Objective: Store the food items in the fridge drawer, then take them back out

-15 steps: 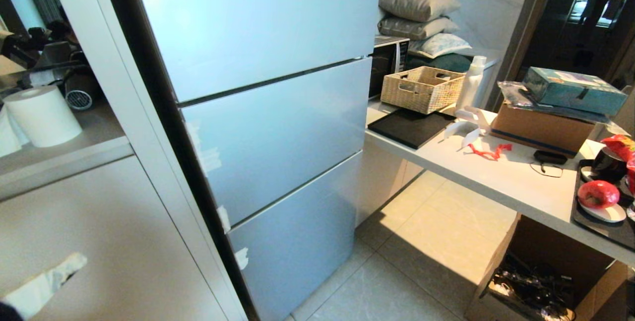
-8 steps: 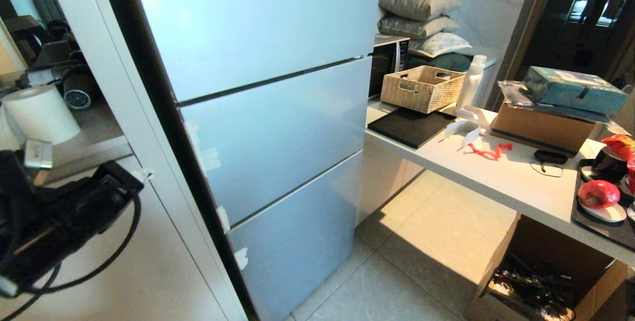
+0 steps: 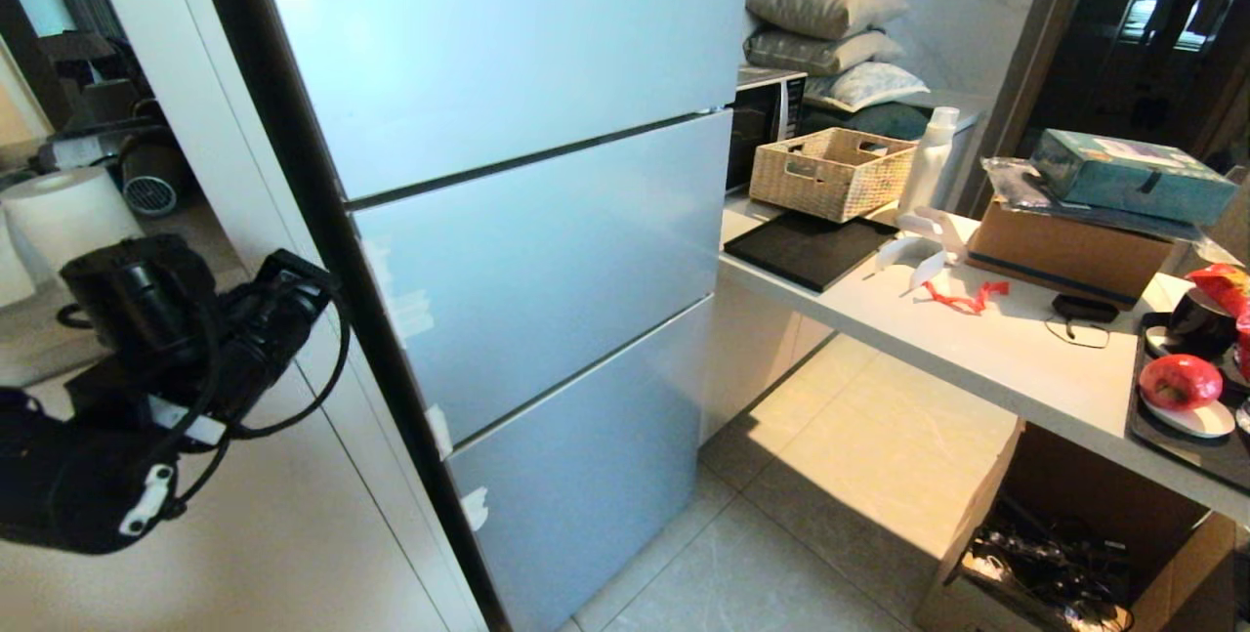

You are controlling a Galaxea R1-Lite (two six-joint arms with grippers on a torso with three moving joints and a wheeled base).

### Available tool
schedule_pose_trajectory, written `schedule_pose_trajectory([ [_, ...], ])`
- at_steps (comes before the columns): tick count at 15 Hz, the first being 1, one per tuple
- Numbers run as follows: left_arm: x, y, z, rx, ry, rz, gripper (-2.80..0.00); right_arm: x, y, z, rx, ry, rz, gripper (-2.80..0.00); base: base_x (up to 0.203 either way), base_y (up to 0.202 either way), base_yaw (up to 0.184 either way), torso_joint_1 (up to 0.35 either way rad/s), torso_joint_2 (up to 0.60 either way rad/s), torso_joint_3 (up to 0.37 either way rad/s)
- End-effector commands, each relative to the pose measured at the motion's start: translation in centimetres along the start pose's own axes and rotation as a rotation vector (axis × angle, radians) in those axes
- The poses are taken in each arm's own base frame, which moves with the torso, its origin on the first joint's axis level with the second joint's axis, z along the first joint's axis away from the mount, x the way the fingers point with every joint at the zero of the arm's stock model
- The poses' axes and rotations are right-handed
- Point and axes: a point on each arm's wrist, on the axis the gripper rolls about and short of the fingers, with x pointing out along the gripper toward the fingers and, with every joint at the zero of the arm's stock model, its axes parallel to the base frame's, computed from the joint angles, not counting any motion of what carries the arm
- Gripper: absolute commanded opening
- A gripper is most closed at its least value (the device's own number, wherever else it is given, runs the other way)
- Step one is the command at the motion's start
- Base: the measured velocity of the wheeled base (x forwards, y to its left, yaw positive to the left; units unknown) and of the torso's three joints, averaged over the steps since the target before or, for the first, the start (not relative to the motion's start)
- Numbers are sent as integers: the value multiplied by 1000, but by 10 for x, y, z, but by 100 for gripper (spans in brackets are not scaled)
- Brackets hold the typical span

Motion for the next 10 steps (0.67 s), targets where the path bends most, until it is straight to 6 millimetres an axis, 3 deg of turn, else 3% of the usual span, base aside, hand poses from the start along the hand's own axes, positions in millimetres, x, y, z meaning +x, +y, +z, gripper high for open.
schedule_pose_trajectory([
  [1, 13, -1, -7, -23, -2, -2, -280, 0, 0, 0, 0, 0, 0, -280, 0, 0, 0, 0, 0, 0],
  [10, 40, -14, -9, -44, -63, -13, -280, 0, 0, 0, 0, 2, 0, -280, 0, 0, 0, 0, 0, 0],
])
